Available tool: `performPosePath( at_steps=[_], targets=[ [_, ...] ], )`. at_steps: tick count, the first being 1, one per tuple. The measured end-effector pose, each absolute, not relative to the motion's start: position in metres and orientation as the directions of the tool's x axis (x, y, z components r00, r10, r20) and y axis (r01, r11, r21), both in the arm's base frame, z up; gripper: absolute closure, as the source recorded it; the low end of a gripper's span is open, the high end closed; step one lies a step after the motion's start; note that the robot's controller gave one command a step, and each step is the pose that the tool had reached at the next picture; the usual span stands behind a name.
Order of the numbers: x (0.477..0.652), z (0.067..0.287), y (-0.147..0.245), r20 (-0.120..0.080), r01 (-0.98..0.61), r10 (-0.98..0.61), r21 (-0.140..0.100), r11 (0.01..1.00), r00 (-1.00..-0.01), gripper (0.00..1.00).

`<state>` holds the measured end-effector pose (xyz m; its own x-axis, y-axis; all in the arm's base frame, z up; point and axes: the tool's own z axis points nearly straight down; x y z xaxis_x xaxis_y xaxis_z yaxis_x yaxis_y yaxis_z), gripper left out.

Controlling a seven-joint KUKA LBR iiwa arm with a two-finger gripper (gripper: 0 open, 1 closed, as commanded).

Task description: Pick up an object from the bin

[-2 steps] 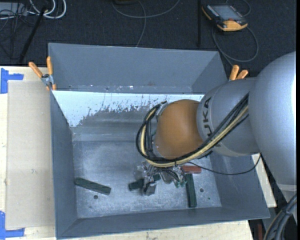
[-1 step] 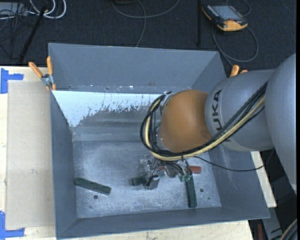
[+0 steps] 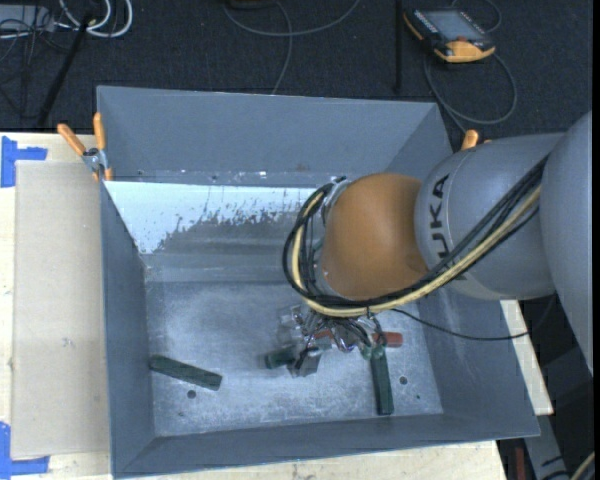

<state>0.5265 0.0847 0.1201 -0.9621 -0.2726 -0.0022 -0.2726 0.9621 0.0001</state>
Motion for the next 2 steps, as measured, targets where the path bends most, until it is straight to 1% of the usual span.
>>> performPosePath(
  at_steps=[1,2],
  targets=[
    [0.527,0.125,0.085,-0.002,-0.272,-0.272,0.000,0.962,-0.962,1.00],
    [0.528,0.171,0.086,-0.005,-0.272,-0.272,-0.001,0.962,-0.962,1.00]
  ],
)
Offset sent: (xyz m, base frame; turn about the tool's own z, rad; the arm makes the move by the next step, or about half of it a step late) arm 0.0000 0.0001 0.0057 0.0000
